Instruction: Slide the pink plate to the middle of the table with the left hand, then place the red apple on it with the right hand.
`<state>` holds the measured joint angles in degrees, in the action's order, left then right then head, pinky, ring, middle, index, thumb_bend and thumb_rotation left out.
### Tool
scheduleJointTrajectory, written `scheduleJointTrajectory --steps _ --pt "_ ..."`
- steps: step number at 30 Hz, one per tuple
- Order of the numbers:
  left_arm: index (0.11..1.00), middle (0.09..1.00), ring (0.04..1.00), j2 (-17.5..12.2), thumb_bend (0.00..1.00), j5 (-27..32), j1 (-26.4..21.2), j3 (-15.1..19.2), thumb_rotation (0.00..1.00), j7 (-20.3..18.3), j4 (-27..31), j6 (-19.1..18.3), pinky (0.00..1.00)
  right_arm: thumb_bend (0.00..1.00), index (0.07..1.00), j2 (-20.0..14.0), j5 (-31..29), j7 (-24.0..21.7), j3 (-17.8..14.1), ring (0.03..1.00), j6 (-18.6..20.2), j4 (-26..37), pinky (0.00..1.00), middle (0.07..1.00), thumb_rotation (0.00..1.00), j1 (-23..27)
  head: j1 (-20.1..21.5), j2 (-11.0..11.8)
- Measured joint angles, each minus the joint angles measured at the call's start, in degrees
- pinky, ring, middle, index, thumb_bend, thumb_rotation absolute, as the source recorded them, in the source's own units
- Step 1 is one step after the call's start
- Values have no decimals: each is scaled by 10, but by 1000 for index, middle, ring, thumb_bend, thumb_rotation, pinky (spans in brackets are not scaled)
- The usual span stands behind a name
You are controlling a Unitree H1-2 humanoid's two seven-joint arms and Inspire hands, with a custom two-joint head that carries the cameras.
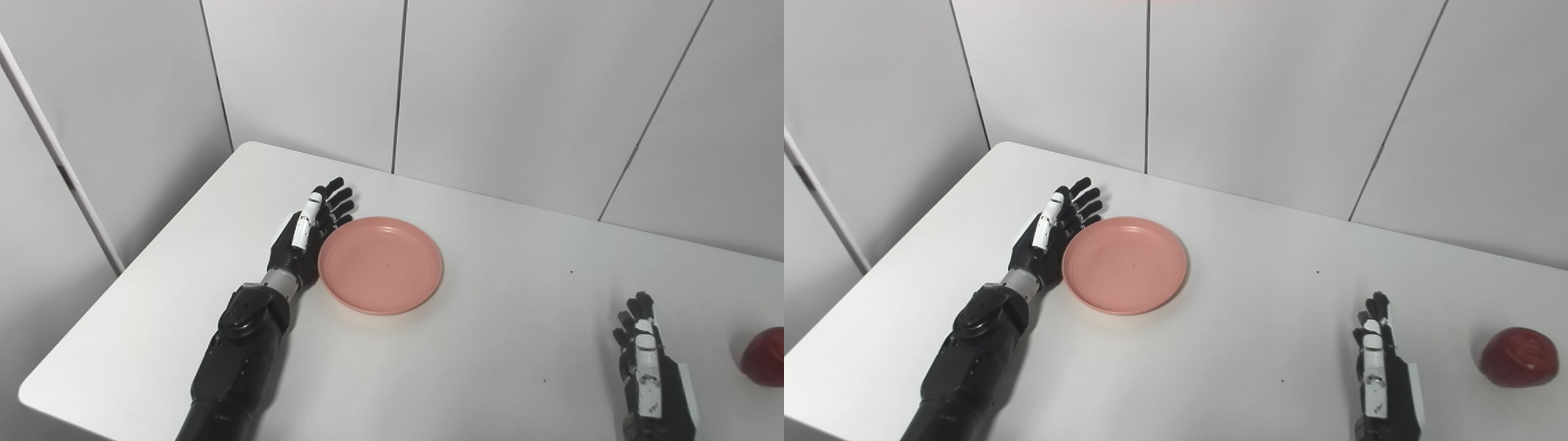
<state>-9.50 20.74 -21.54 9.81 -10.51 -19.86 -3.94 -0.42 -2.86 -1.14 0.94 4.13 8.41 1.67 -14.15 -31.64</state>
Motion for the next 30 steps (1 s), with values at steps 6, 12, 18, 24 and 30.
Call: scheduleJointTrajectory --steps 6,12,18,24,30 --pt "895 918 925 6 354 0 1 -15 1000 -1 5 -1 929 191 1000 2 0 1 0 1000 2 4 1000 1000 1000 0 3 -3" --pt "889 908 917 13 341 0 3 -22 1000 0 15 -15 909 192 1000 2 0 1 0 1000 2 4 1000 1000 1000 0 4 -5" --pt "879 897 904 35 353 -6 7 -37 1000 2 29 -19 882 194 1000 2 0 1 0 1000 6 7 1000 1000 1000 0 8 -11" --pt "862 881 883 52 365 -18 16 -49 1000 8 45 -23 875 212 1000 3 -1 1 1 1000 6 8 1000 1000 1000 0 15 -15" --pt "869 894 897 64 391 -26 18 -57 1000 10 50 -26 866 246 1000 6 -1 1 2 1000 6 8 1000 1000 1000 0 23 -23"
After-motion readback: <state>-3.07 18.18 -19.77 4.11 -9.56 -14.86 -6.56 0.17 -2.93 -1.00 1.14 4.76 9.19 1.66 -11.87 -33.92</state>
